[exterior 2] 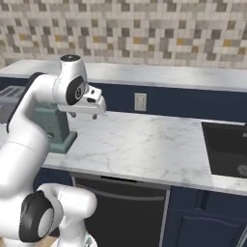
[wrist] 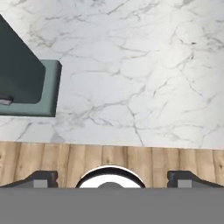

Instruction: Navigate to the dishwasher.

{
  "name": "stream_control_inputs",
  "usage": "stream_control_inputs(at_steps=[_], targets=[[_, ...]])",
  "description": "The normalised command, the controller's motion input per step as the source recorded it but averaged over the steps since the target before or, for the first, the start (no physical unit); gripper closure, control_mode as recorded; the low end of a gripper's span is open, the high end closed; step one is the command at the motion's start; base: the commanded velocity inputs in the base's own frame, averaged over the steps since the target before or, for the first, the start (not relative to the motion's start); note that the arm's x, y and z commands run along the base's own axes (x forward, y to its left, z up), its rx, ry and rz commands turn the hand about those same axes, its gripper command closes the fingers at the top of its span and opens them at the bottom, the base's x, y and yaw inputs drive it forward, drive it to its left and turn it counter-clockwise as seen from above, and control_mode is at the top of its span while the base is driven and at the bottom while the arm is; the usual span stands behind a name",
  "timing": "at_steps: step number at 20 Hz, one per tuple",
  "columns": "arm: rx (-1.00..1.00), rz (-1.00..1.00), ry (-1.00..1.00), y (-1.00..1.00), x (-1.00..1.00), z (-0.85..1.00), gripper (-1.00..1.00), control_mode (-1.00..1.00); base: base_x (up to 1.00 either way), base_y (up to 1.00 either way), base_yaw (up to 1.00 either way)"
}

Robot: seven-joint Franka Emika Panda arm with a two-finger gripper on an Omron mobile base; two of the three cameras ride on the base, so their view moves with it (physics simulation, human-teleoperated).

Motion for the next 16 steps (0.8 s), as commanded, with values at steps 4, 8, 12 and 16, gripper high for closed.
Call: stream_control_inputs(at_steps=[4,8,12,16], targets=[[0.00,0.00,0.00,0.00,0.00,0.00,-1.00,1.00,0.59,-0.11,0.00],[0.00,0.00,0.00,0.00,0.00,0.00,-1.00,1.00,0.64,-0.06,0.00],[0.00,0.00,0.00,0.00,0.00,0.00,-1.00,1.00,0.73,-0.08,0.00],[0.00,0.00,0.00,0.00,0.00,0.00,-1.00,1.00,0.79,-0.14,0.08]])
